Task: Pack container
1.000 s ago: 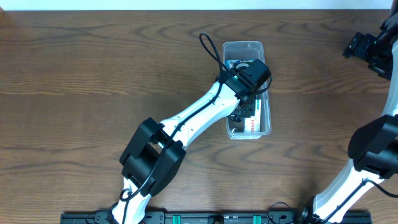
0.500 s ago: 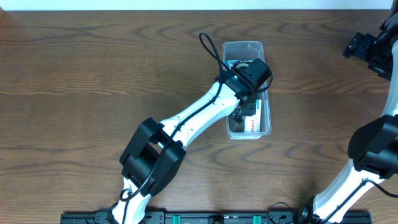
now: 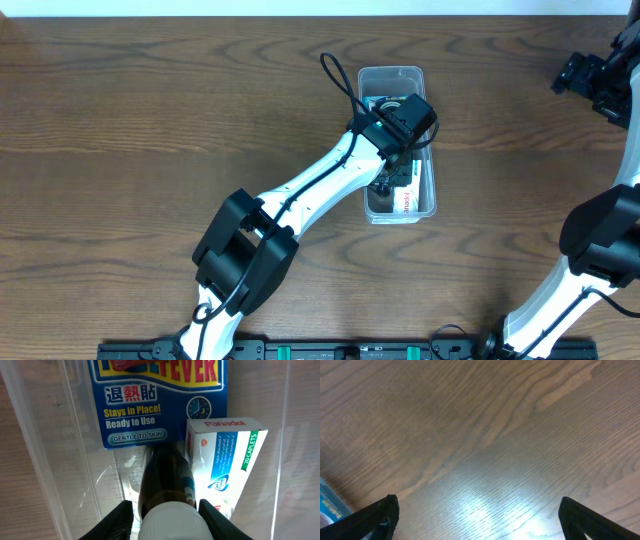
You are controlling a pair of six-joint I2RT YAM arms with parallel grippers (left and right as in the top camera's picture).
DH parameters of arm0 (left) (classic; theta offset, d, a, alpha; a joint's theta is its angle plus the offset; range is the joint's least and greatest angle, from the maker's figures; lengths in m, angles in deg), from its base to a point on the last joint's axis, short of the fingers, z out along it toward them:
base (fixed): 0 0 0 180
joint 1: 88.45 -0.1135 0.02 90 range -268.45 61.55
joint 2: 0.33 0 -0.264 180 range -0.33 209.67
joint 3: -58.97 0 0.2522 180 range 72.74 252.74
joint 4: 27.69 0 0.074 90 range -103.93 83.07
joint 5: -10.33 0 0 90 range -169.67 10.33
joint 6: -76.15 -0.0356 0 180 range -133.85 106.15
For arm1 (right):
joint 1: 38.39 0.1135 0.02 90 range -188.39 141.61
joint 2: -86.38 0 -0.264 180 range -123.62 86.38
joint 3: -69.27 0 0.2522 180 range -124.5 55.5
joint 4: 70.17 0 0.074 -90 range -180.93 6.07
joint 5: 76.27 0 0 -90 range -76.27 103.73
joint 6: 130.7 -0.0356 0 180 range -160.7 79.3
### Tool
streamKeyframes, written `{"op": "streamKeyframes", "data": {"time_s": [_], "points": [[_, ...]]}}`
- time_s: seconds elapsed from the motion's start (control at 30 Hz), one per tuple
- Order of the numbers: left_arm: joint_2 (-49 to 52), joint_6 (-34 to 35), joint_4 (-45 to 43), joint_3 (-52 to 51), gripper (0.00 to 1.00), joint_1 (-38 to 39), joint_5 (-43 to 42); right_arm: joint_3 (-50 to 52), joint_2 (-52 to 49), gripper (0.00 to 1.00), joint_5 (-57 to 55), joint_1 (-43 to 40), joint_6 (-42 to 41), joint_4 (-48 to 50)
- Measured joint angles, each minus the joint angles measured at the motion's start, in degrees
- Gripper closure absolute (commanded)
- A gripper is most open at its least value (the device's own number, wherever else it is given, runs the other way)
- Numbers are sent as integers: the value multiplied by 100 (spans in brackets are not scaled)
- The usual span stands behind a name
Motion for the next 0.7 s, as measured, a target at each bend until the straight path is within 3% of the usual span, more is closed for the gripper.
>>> {"op": "streamKeyframes", "data": {"time_s": [0.23,0.43,0.7], "points": [[9,-284,535,710,56,-7,2,0,0,1,0,0,0,0],[-7,-575,1115,1843,35,-15,39,0,0,1,0,0,0,0],[-774,-807,1709,1965,25,-306,72,0,0,1,0,0,0,2]]}}
